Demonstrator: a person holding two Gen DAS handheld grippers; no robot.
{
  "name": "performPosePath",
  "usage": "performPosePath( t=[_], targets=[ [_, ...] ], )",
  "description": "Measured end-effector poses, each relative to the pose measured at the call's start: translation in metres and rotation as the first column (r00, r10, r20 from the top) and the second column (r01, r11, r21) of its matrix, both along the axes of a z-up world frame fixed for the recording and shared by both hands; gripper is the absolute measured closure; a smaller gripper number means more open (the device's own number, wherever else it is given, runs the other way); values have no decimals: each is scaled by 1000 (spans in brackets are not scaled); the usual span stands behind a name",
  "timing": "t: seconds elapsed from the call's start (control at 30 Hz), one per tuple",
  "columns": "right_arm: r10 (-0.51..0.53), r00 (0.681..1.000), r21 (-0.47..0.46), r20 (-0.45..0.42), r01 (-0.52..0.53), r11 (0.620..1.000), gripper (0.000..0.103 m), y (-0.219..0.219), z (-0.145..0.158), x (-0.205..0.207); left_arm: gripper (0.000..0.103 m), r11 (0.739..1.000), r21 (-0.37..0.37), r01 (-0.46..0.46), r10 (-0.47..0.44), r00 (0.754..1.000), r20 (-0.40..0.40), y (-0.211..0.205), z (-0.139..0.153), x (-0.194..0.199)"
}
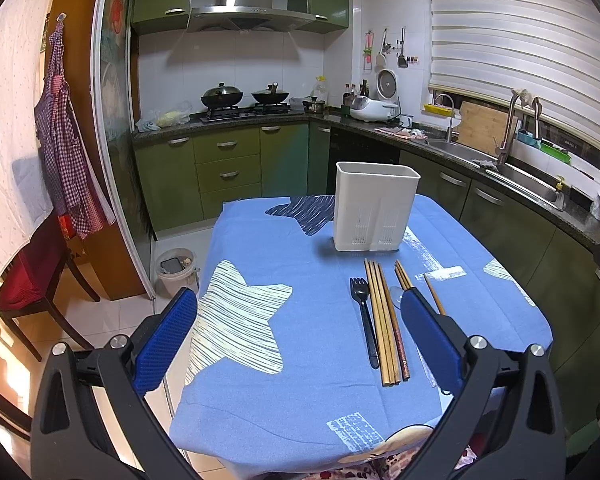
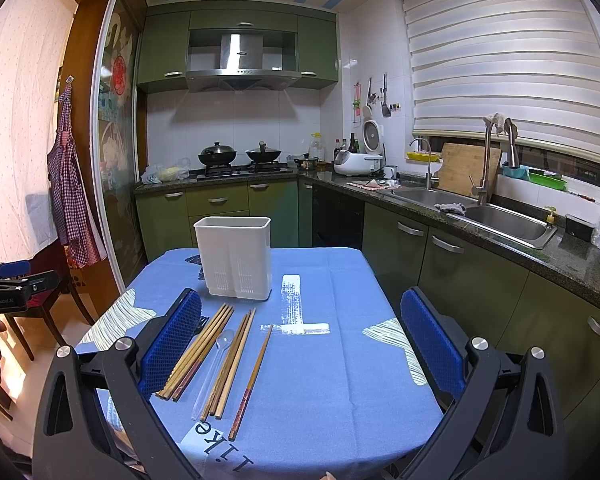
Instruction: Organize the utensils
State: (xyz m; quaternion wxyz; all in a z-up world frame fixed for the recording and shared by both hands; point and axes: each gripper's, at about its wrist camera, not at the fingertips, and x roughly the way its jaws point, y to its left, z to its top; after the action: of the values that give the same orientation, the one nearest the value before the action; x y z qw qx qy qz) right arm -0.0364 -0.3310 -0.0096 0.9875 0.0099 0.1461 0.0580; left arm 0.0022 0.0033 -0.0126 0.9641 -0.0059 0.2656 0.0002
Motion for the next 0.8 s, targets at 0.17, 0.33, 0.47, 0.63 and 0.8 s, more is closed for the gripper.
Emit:
performPosePath(
  t=[0.17, 0.33, 0.47, 0.63, 0.8],
  targets=[
    [1, 1000, 0, -1, -1, 1000, 4, -1, 0, 0, 6, 1000, 0, -2, 2, 1000, -4, 0, 0, 0],
    [2, 1000, 1, -3, -2, 1000, 4, -1, 0, 0, 6, 1000, 1, -2, 2, 1000, -4, 1, -1, 0],
    [2, 1000, 1, -3, -2, 1000, 4, -1, -3, 1, 6, 1000, 1, -2, 2, 1000, -5, 1, 0, 1],
    [0, 1000, 6, -8, 0, 1000, 4, -3, -11, 2, 6, 1000, 3, -2, 2, 1000, -6, 1, 0, 1],
    [1, 1000, 5, -12, -1, 1000, 4, -3, -13, 2, 6, 1000, 2, -2, 2, 1000, -7, 1, 0, 1]
  ],
)
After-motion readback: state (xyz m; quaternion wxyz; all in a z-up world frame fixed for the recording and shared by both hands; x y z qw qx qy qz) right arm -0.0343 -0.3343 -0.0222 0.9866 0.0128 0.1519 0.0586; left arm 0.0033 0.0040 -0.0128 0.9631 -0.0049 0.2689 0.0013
